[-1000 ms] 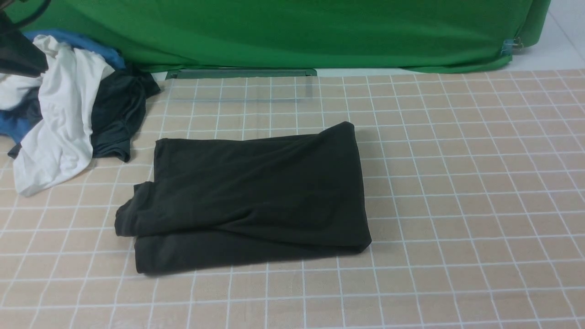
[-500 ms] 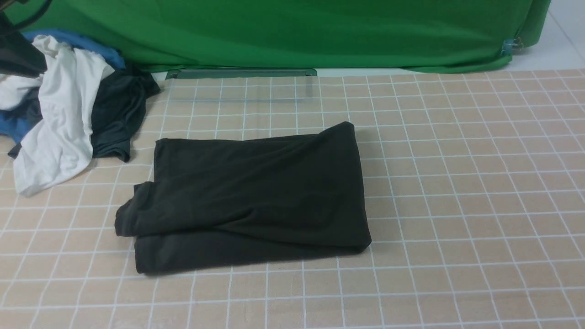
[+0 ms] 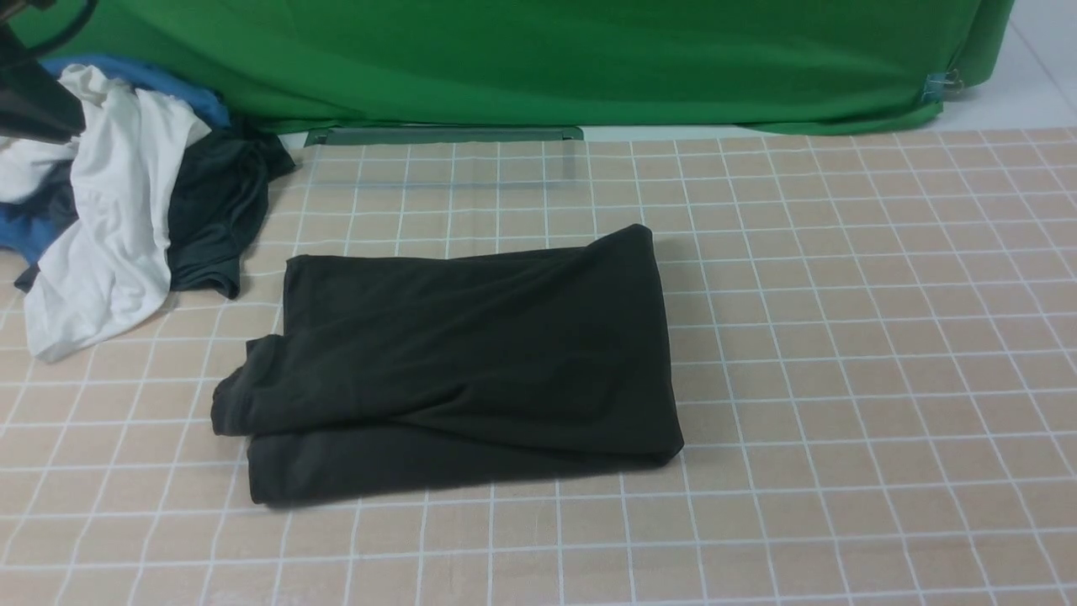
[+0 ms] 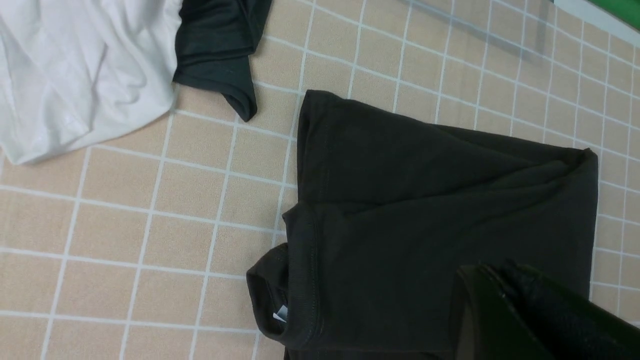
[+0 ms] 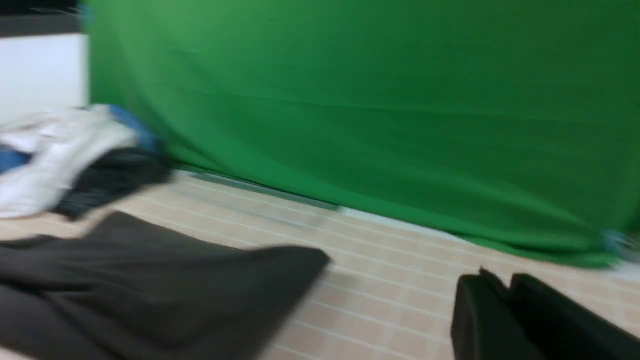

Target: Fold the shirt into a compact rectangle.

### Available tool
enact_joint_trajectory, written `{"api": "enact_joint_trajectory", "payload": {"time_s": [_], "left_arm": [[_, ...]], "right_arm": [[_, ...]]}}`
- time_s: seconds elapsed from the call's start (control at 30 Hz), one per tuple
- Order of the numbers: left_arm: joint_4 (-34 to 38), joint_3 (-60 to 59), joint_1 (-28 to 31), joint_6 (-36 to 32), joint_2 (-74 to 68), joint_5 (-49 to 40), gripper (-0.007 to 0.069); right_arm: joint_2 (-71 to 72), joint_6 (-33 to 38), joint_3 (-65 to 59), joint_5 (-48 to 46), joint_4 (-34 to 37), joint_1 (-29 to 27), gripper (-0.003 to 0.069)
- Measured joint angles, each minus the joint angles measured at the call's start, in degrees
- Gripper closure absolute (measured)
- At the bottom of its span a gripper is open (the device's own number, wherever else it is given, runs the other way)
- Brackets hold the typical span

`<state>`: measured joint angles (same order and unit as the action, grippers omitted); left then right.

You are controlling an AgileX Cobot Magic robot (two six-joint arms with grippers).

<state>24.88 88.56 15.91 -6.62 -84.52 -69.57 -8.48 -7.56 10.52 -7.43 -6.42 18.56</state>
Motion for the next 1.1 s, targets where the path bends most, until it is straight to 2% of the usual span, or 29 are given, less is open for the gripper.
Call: {"api": "enact_joint_trajectory", "payload": {"time_s": [0.1, 0.23, 0.37, 0.7, 0.97, 1.1], "left_arm": [[0.0, 0.0, 0.0, -1.9, 0.0, 0.0, 0.0608], [0.0, 0.0, 0.0, -2.6, 0.0, 0.0, 0.0608], [-0.1, 0.0, 0.0, -2.6, 0.0, -0.1, 0.0606], [-0.2, -2.8, 0.0, -2.9, 5.4, 0.1, 0.0596], [7.6, -23.5, 0.0, -9.9, 22.0, 0.7, 0.0590], [18.3, -39.6, 0.0, -19.4, 36.2, 6.1, 0.0592]], "right_arm": [[4.1, 0.0, -5.4, 0.0, 0.0, -6.7, 0.0559], [6.4, 0.0, -10.4, -0.9, 0.0, -11.1, 0.0552], [8.3, 0.0, -10.9, -5.2, 0.0, -12.2, 0.0543], [8.5, 0.0, -10.9, -5.3, 0.0, -13.2, 0.0530], [8.5, 0.0, -10.9, -5.4, 0.1, -13.2, 0.0513], [8.5, 0.0, -10.9, -5.4, 0.1, -13.2, 0.0505]]}}
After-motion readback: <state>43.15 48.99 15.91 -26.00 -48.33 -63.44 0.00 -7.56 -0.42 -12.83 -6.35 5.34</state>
